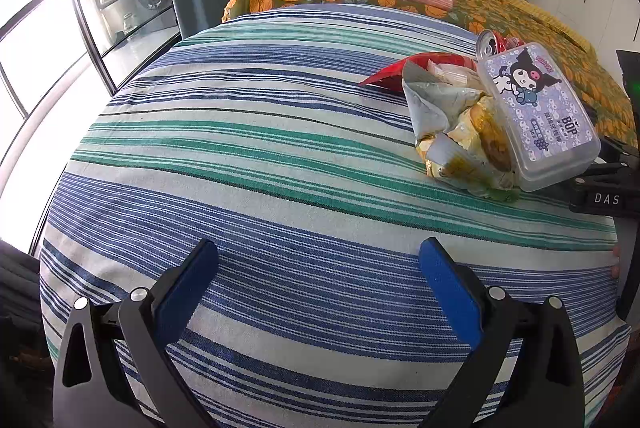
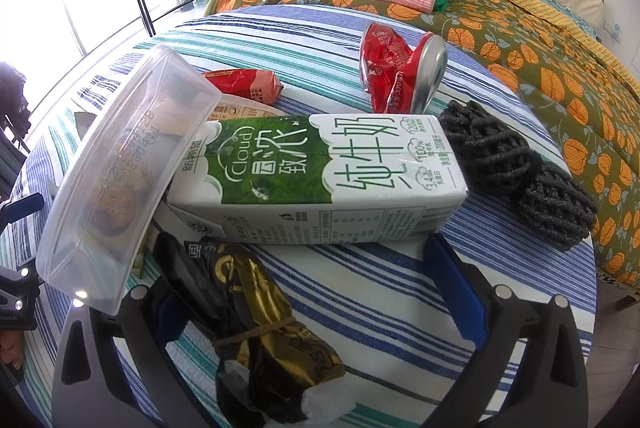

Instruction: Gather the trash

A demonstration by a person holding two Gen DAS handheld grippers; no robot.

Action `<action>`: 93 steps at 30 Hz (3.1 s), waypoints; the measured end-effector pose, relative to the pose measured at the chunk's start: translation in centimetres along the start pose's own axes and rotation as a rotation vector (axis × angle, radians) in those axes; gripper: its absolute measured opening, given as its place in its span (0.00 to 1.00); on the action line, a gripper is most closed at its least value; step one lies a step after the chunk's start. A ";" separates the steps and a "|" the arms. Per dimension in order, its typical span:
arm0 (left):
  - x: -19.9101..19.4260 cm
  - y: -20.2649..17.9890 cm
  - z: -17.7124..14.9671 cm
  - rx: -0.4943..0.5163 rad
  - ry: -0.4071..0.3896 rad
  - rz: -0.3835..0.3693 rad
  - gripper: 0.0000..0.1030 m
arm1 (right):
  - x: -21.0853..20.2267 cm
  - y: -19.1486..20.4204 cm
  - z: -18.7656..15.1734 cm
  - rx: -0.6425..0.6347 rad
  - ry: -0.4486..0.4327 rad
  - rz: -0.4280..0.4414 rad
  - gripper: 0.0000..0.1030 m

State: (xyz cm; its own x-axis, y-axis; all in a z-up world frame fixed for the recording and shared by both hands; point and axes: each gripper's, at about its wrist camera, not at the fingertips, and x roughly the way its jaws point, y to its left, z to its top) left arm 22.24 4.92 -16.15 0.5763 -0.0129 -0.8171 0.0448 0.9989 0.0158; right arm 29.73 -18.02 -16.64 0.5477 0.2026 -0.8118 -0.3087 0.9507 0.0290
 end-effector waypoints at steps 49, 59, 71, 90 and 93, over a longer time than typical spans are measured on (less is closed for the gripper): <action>-2.0 0.2 -1.2 -0.055 -0.042 -0.289 0.96 | -10.0 -2.6 -11.1 0.363 0.065 0.310 0.59; -3.0 -12.5 -0.3 0.405 -0.051 -0.368 0.96 | -13.1 -4.2 -12.8 0.219 0.003 0.146 0.73; -2.7 -13.8 0.4 0.468 -0.026 -0.313 0.63 | -12.6 -1.7 -10.7 0.092 0.037 0.118 0.72; -3.7 -11.8 -2.0 0.453 0.086 -0.260 0.63 | -8.7 1.4 -7.3 -0.049 0.194 -0.009 0.26; -3.8 -12.0 -2.4 0.459 0.068 -0.243 0.60 | -8.8 0.6 -7.7 -0.015 0.201 0.017 0.26</action>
State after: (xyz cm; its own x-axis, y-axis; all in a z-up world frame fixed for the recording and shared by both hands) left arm 17.53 -6.92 -14.60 0.4510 -0.2234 -0.8641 0.5327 0.8442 0.0597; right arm 18.74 -21.08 -13.94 0.3762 0.1665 -0.9115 -0.3292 0.9435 0.0365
